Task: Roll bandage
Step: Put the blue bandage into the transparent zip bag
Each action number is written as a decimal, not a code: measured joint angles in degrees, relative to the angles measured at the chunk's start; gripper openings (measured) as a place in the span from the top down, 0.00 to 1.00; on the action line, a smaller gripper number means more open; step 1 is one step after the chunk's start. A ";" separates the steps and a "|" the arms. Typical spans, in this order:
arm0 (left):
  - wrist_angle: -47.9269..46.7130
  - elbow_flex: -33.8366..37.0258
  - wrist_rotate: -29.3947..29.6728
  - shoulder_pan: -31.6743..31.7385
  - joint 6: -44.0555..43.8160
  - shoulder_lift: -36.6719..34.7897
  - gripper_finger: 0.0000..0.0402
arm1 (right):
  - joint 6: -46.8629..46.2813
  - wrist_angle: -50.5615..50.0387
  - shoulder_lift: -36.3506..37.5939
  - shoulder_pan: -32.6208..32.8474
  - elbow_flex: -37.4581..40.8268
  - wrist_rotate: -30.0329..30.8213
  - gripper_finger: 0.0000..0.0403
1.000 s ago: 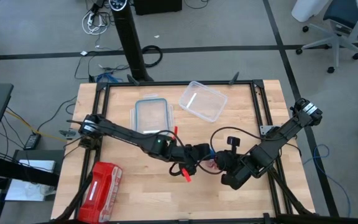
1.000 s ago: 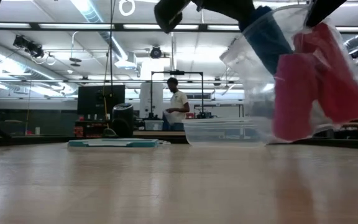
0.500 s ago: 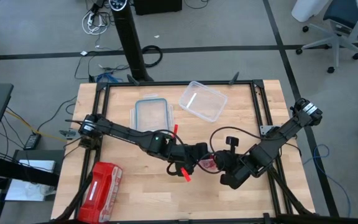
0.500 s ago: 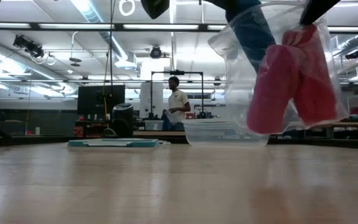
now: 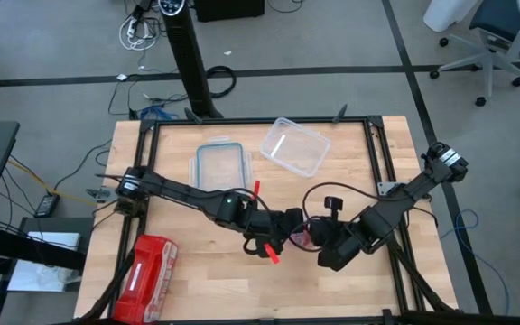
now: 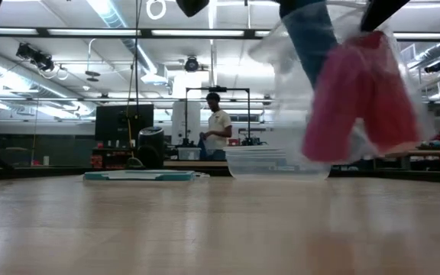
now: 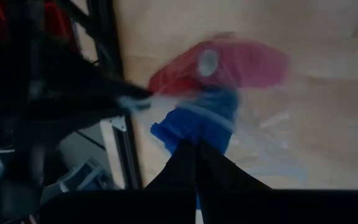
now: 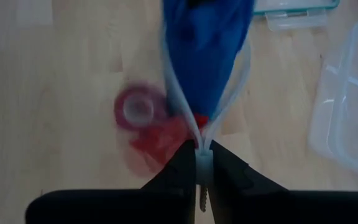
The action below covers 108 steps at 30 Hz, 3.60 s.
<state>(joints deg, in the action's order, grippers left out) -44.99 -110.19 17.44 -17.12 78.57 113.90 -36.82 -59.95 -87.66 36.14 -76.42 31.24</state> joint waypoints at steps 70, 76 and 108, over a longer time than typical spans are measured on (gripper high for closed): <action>35.06 19.69 -12.70 4.55 -42.15 2.96 0.79 | -8.54 27.17 2.45 4.17 15.13 8.02 0.74; 36.80 19.58 -12.54 4.72 -44.17 2.94 0.79 | -7.91 27.35 2.45 3.28 15.28 7.84 0.74; 66.16 34.37 -31.95 3.29 -67.74 -0.12 0.79 | -49.83 7.60 -0.06 12.99 16.41 4.32 0.77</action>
<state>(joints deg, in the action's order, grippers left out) 21.17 -75.82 -14.50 -13.83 10.82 113.78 -86.65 -52.34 -87.72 49.12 -60.01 35.56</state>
